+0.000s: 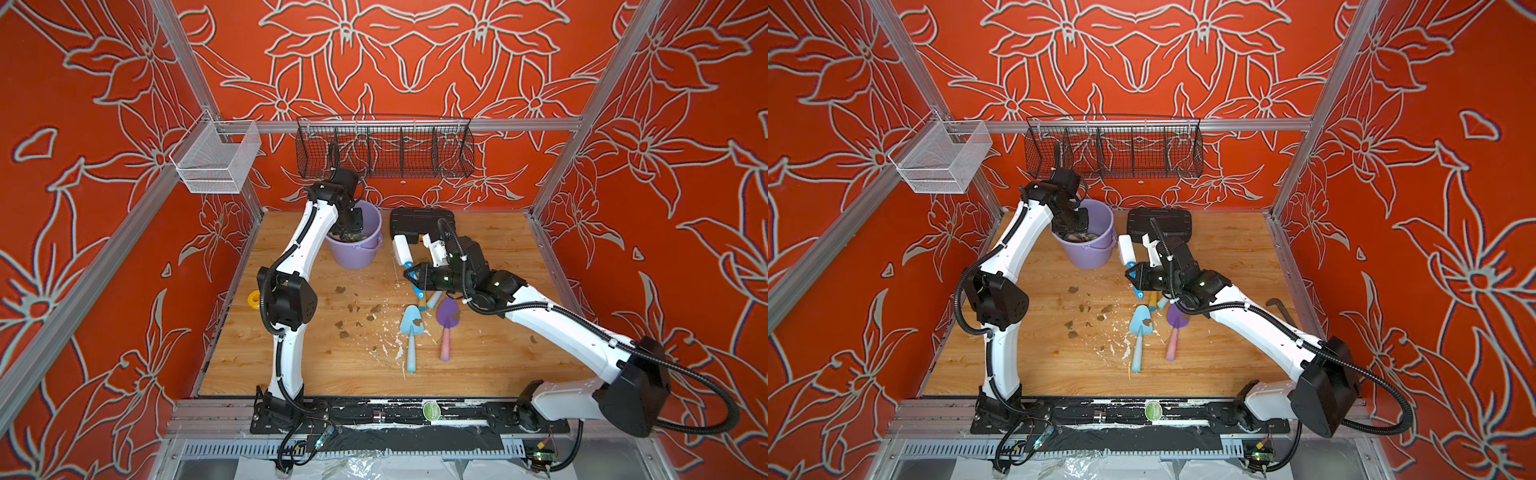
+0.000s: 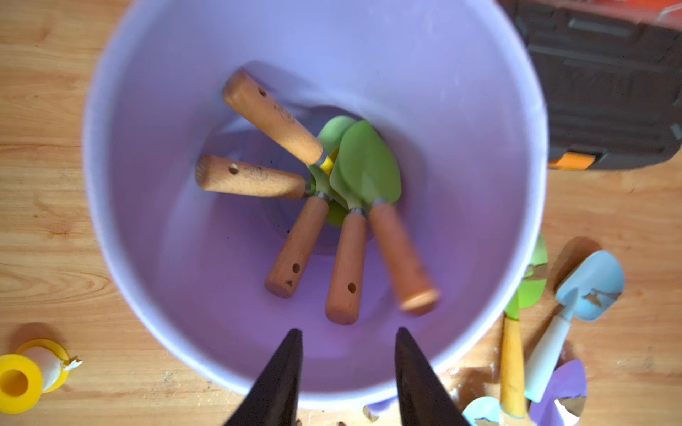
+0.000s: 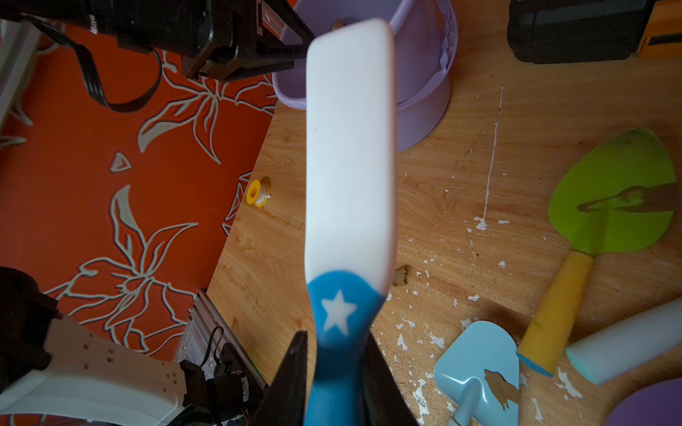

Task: Brush the soil off the hand trowel and place it into the bucket
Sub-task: Place the hand trowel in the bucket.

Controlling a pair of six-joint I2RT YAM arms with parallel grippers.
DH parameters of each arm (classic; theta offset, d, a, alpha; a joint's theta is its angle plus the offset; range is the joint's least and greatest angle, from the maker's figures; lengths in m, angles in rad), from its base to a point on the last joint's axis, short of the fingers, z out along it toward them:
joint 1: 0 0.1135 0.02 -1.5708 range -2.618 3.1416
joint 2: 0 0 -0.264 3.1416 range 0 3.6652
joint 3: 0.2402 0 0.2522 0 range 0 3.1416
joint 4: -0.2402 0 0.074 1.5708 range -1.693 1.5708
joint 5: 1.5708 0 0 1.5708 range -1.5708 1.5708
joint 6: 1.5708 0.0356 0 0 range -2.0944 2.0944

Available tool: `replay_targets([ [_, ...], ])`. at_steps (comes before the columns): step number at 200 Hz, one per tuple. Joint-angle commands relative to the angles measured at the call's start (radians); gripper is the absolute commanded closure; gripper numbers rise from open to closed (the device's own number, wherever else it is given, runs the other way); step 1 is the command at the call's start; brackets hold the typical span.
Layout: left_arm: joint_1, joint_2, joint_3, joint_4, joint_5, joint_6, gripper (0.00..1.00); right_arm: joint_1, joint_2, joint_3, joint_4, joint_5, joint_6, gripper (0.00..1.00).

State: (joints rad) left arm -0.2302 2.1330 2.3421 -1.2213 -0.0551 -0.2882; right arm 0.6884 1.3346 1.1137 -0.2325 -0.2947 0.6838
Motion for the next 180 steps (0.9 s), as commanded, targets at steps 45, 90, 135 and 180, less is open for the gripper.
replay_targets([
  [45,-0.053,-0.247,-0.226,0.067,-0.084,-0.036,0.02,-0.032,-0.069,-0.014,-0.094,0.022,-0.053,1.0],
  [90,-0.11,-0.484,-0.579,0.132,0.092,-0.091,0.03,-0.037,-0.13,-0.099,-0.146,0.033,-0.035,1.0],
  [135,-0.344,-0.775,-1.057,0.382,0.139,-0.286,0.03,-0.038,-0.197,-0.194,-0.187,0.089,-0.017,1.0],
  [180,-0.582,-0.845,-1.317,0.482,0.009,-0.443,0.0,-0.038,-0.254,-0.296,-0.171,0.086,0.02,1.0],
])
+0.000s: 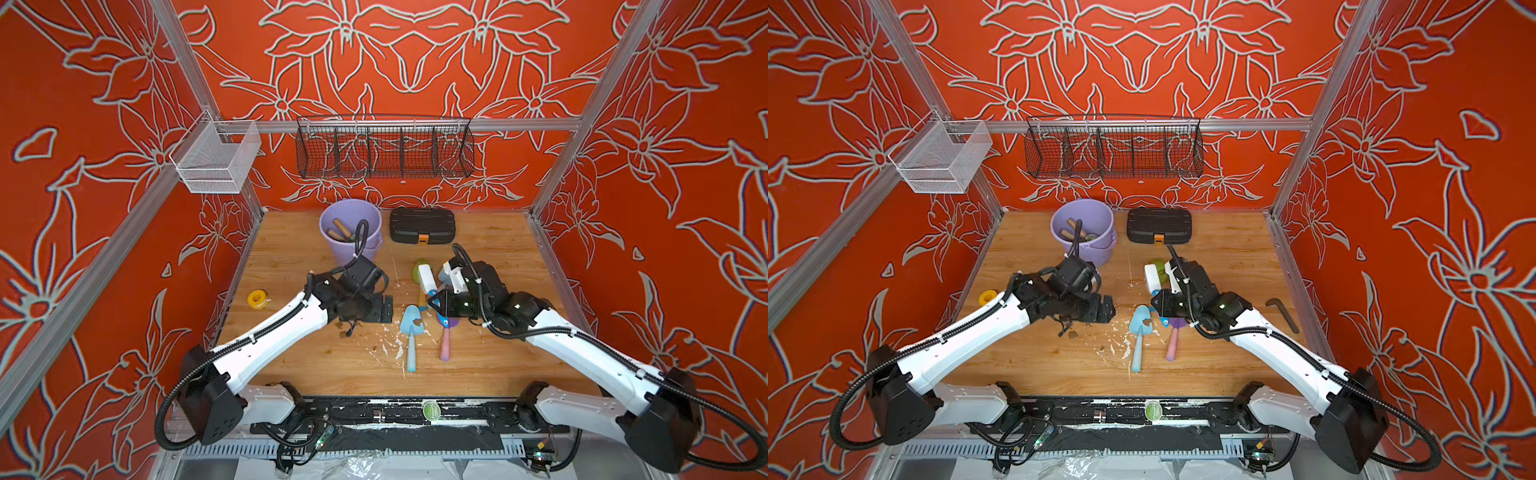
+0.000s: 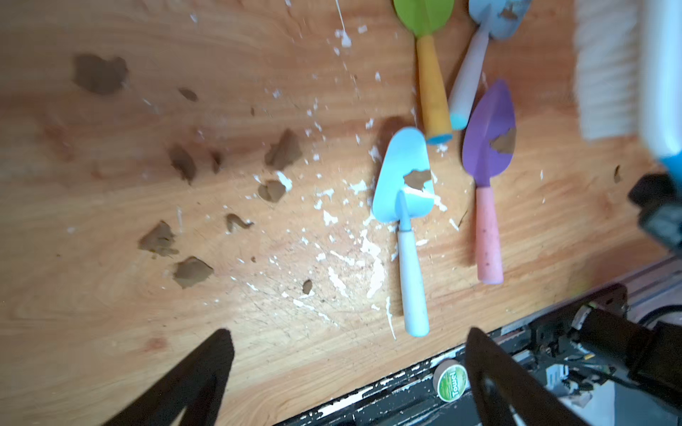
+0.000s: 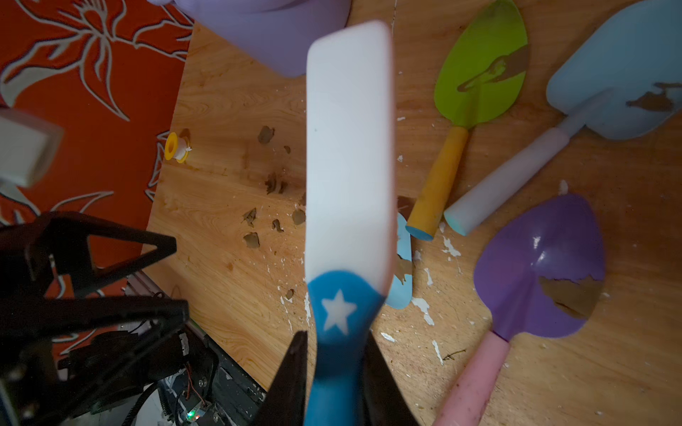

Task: Brush the soil off the hand trowel and place it into the bucket
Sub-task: Pick up the hand trowel from the center of the board.

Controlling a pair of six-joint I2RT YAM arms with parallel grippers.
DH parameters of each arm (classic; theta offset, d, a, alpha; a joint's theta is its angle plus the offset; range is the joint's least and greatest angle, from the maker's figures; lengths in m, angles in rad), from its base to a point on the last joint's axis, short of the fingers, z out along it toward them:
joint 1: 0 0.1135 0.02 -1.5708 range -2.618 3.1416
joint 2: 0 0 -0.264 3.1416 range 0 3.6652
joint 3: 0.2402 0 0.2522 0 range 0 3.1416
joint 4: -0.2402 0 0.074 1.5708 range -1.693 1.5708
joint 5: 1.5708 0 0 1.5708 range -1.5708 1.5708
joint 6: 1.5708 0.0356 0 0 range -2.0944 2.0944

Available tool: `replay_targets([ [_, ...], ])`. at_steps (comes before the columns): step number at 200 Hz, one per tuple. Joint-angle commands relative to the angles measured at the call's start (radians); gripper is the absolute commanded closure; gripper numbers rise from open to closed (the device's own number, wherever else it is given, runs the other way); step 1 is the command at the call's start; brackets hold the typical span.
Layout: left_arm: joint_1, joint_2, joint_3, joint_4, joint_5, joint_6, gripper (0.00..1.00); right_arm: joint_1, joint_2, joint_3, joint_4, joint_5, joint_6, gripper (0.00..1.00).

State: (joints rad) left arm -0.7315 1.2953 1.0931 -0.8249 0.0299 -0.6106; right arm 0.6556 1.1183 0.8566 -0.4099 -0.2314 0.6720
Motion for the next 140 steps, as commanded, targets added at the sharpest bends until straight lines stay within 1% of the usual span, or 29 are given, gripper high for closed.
replay_targets([
  [1,-0.086,-0.006,-0.07,0.086,-0.078,-0.124,0.0,-0.005,-0.04,-0.041,0.007,0.022,0.033,1.0],
  [15,-0.152,0.007,-0.112,0.12,-0.101,-0.165,0.01,-0.005,-0.059,-0.063,0.0,0.017,0.038,1.0],
  [34,-0.229,0.058,-0.123,0.157,-0.122,-0.22,0.04,-0.005,-0.096,-0.091,-0.007,0.022,0.049,1.0],
  [51,-0.268,0.137,-0.08,0.148,-0.143,-0.231,0.08,-0.005,-0.125,-0.104,-0.011,0.035,0.056,1.0],
  [71,-0.308,0.232,-0.019,0.145,-0.16,-0.204,0.1,-0.005,-0.142,-0.106,-0.022,0.037,0.057,1.0],
  [90,-0.321,0.315,0.017,0.155,-0.142,-0.19,0.14,-0.005,-0.154,-0.11,-0.032,0.041,0.056,1.0],
  [102,-0.323,0.352,0.033,0.164,-0.126,-0.174,0.19,-0.005,-0.164,-0.11,-0.037,0.044,0.058,1.0],
  [125,-0.325,0.39,0.051,0.156,-0.132,-0.159,0.28,-0.005,-0.178,-0.115,-0.037,0.053,0.063,1.0],
  [140,-0.324,0.405,0.054,0.156,-0.133,-0.151,0.3,-0.005,-0.179,-0.121,-0.031,0.053,0.067,1.0],
])
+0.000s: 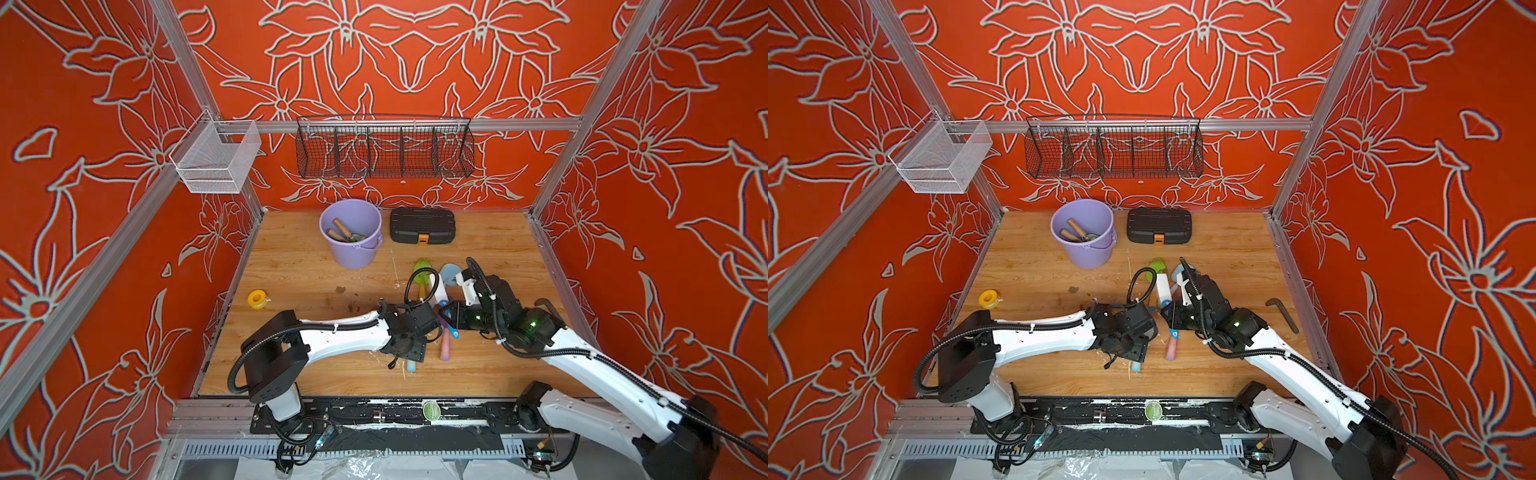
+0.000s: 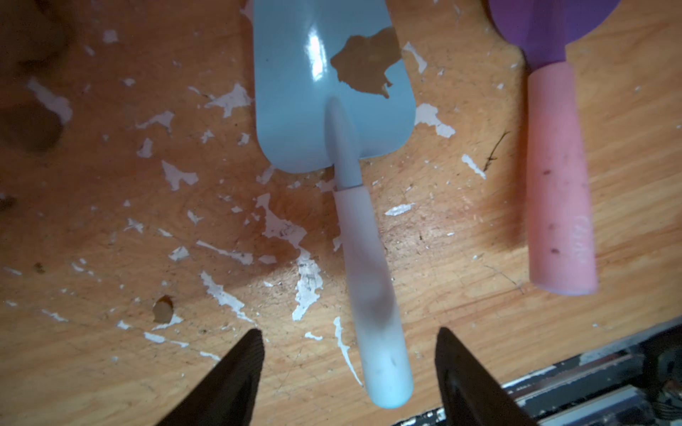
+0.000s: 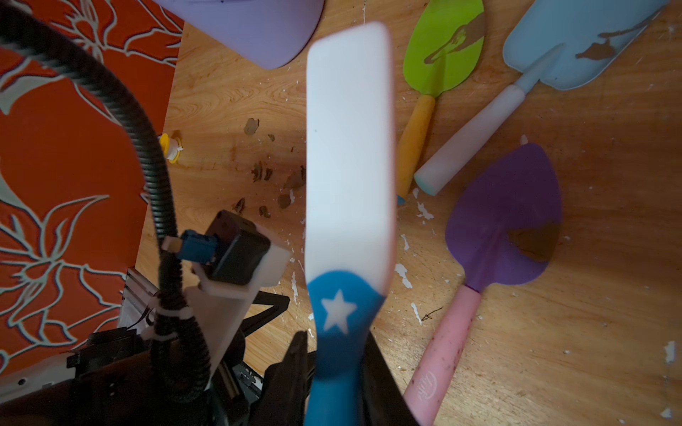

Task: Brush the soil off the hand trowel and place it into the bucket
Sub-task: Pick up the hand trowel from the center of the board.

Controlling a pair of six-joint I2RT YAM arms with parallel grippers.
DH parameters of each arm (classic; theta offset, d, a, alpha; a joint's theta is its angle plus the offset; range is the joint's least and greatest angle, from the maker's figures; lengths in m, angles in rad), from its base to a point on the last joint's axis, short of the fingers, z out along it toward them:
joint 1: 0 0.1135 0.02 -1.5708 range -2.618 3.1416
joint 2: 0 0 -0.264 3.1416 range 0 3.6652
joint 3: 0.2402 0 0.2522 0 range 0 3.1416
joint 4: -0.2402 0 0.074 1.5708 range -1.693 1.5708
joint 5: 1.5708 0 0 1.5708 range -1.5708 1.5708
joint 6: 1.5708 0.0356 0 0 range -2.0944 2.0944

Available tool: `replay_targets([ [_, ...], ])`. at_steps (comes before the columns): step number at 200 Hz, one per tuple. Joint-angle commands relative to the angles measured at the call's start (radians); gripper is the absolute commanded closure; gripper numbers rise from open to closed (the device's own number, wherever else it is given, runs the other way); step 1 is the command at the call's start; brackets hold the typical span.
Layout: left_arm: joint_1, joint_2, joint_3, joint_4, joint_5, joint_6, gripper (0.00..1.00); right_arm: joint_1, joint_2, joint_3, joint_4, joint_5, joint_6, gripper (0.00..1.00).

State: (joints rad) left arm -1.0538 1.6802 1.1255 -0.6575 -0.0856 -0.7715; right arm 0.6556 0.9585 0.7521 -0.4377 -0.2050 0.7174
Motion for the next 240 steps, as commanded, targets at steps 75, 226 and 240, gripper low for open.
replay_targets([
  [75,-0.002,0.097,0.019,0.038,0.022,0.047,0.43,-0.005,0.014,-0.016,0.023,0.013,0.021,1.0],
  [226,0.01,0.109,-0.026,0.038,-0.034,0.081,0.6,-0.005,0.043,-0.029,0.079,-0.002,0.023,1.0],
  [240,0.013,0.108,-0.032,0.042,-0.032,0.082,0.61,-0.005,0.048,-0.029,0.08,-0.002,0.024,1.0],
])
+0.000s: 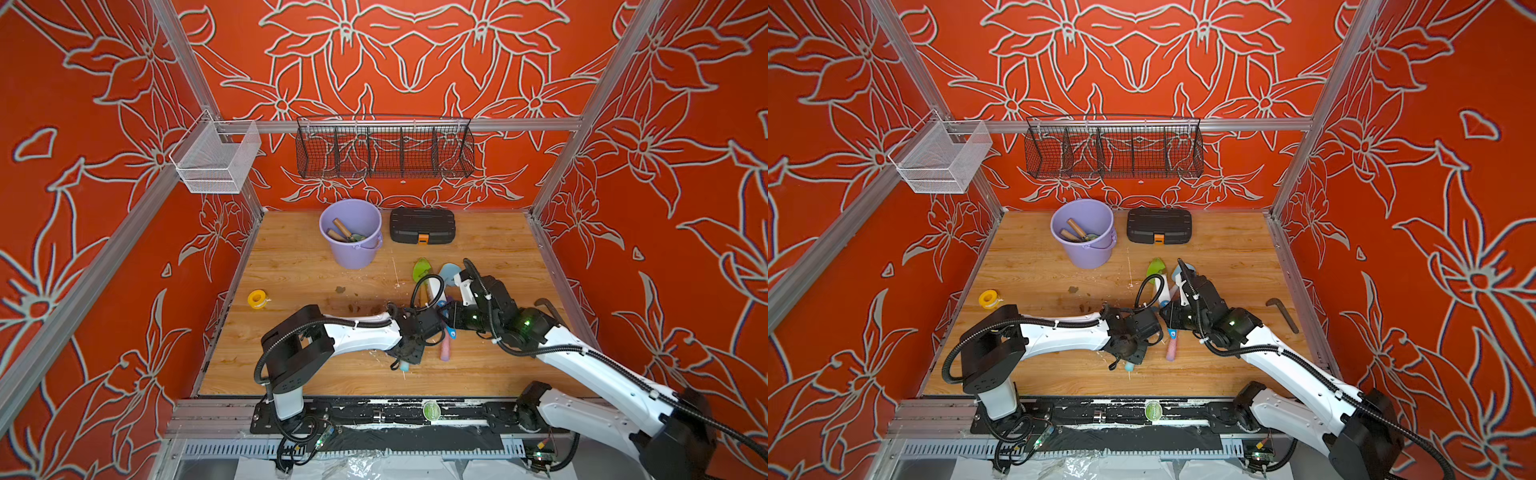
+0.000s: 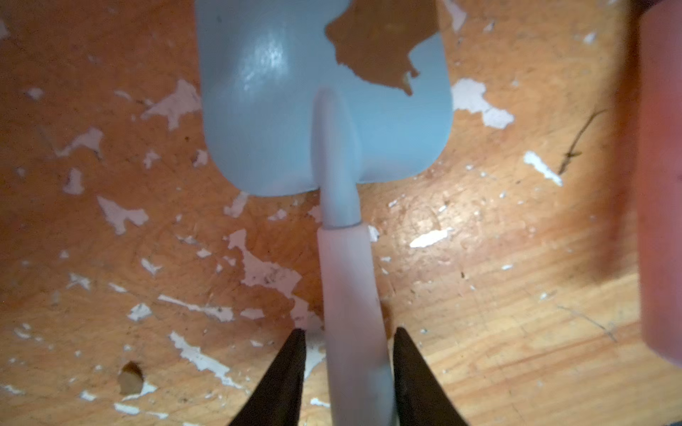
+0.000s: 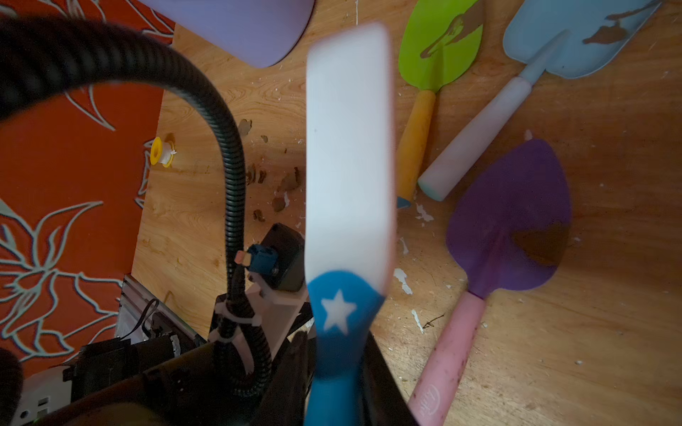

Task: Brush the soil off the hand trowel and place it into the bucket
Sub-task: Pick up the hand trowel from the center of the board, then brush off the soil from the hand trowel.

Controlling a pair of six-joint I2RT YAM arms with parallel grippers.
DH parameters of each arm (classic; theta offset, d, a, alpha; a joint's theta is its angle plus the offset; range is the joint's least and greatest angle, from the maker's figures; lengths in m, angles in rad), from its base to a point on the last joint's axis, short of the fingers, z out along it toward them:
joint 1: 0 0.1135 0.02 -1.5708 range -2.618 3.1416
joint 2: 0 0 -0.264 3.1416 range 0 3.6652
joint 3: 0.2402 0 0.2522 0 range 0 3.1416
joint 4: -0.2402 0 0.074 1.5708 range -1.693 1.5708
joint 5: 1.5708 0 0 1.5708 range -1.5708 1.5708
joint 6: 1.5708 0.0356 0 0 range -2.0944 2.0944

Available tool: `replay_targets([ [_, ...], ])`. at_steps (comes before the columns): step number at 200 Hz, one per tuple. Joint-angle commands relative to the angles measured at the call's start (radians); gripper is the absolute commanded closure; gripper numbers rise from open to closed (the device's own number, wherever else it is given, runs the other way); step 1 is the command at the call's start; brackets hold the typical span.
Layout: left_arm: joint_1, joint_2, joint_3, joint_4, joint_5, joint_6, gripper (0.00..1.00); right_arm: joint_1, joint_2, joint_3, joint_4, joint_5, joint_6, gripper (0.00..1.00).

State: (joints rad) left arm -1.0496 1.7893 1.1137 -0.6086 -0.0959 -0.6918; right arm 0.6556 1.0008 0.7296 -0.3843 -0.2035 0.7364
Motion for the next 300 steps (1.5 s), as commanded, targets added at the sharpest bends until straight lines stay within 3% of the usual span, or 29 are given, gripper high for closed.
replay_targets([
  [1,0.009,0.0,-0.02,-0.008,-0.022,0.003,0.61,-0.005,0.005,-0.007,0.028,-0.004,0.004,1.0],
  [54,0.029,-0.014,-0.022,-0.034,-0.027,0.005,0.68,-0.005,0.014,-0.002,0.035,-0.004,0.009,1.0],
  [94,0.059,-0.073,0.009,-0.14,-0.058,0.033,1.0,-0.005,0.085,0.034,0.064,-0.057,0.013,1.0],
  [142,0.125,-0.169,0.046,-0.249,-0.052,0.066,1.0,-0.004,0.198,0.112,0.047,-0.097,-0.025,1.0],
  [176,0.211,-0.244,0.075,-0.299,0.03,0.103,1.0,0.0,0.243,0.175,-0.004,-0.119,-0.044,1.0],
  [216,0.238,-0.286,0.089,-0.334,-0.021,0.113,1.0,0.016,0.294,0.209,-0.024,-0.116,-0.063,1.0],
  [251,0.24,-0.341,0.068,-0.343,-0.111,0.045,1.0,0.038,0.271,0.2,-0.022,-0.063,-0.084,1.0],
  [300,0.253,-0.367,0.054,-0.351,-0.046,0.093,1.0,0.065,0.223,0.199,-0.012,-0.04,-0.088,1.0],
])
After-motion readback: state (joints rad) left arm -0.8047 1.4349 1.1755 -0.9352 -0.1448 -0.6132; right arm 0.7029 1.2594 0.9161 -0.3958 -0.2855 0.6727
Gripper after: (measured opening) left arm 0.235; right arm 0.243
